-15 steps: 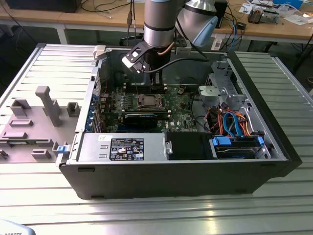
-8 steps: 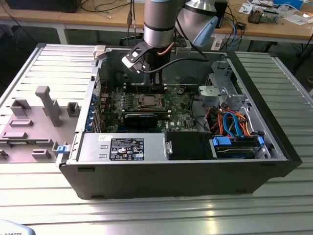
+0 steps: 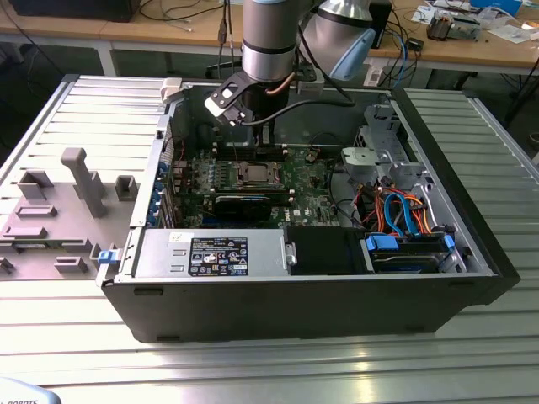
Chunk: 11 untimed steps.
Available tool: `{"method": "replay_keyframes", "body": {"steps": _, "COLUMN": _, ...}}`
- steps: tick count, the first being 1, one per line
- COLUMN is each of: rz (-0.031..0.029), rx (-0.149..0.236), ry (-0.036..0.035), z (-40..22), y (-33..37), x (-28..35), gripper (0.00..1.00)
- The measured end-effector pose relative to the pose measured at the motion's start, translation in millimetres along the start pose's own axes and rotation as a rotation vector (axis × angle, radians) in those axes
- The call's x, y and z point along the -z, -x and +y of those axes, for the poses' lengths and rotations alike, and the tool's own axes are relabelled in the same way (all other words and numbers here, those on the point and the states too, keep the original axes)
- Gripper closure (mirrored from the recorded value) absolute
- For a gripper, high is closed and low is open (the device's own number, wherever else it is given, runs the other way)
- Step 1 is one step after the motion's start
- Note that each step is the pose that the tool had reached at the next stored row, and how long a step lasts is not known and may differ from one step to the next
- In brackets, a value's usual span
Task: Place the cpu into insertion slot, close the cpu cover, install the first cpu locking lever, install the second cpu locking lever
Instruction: 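Close the cpu cover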
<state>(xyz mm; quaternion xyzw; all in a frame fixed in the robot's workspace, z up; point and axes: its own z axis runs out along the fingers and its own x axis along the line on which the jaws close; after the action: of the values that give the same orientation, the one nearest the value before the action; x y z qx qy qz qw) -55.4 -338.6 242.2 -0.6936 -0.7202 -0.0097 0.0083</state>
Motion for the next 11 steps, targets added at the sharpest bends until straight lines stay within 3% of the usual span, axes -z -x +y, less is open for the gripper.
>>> {"method": "replay_keyframes", "body": {"steps": 7, "rz": 0.0004, "rx": 0.0, "ry": 0.0, "z": -2.6, "y": 0.0, "x": -0.9, "gripper": 0.89}}
{"method": "replay_keyframes", "body": {"steps": 11, "rz": 0.0006, "rx": 0.001, "ry": 0.0001, "z": -14.7, "y": -0.4, "x": -6.8, "gripper": 0.89}}
